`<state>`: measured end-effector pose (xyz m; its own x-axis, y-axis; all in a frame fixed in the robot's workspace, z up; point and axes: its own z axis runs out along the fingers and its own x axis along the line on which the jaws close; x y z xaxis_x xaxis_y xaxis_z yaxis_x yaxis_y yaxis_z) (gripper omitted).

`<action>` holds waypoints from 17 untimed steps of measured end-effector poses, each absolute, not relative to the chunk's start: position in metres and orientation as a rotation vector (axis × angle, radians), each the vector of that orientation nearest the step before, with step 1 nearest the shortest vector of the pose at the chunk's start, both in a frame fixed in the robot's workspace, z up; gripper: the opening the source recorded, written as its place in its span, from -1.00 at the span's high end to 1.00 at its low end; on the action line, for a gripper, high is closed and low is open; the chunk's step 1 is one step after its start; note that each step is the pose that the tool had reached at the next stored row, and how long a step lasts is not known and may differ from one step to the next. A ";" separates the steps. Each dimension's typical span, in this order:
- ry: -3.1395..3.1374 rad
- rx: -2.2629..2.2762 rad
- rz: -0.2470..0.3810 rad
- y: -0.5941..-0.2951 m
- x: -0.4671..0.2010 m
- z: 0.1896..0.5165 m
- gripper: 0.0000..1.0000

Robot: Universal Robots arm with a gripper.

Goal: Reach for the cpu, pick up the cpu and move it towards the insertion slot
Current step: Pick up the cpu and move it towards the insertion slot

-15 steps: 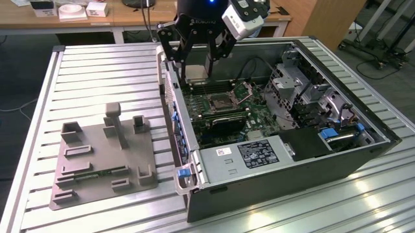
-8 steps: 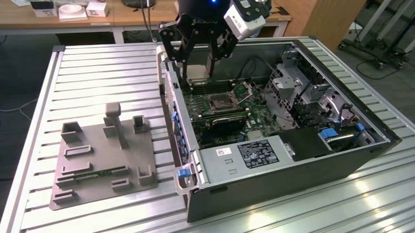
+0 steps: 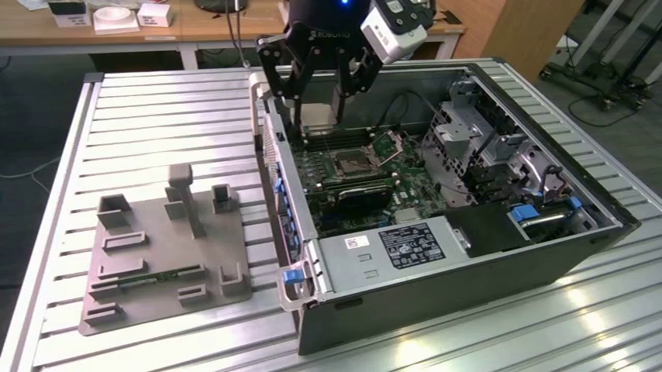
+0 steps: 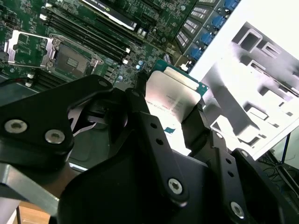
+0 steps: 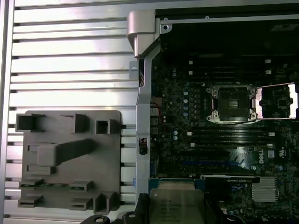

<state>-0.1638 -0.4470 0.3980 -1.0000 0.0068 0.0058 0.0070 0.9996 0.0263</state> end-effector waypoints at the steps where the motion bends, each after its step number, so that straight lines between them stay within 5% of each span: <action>1: -3.136 -0.011 -0.041 -0.447 -0.163 0.398 -0.08; 17: -3.136 -0.011 -0.041 -0.447 -0.154 0.398 -0.08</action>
<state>-0.1541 -0.4470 0.3977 -1.0000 0.0068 0.0059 0.0069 0.9996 0.0263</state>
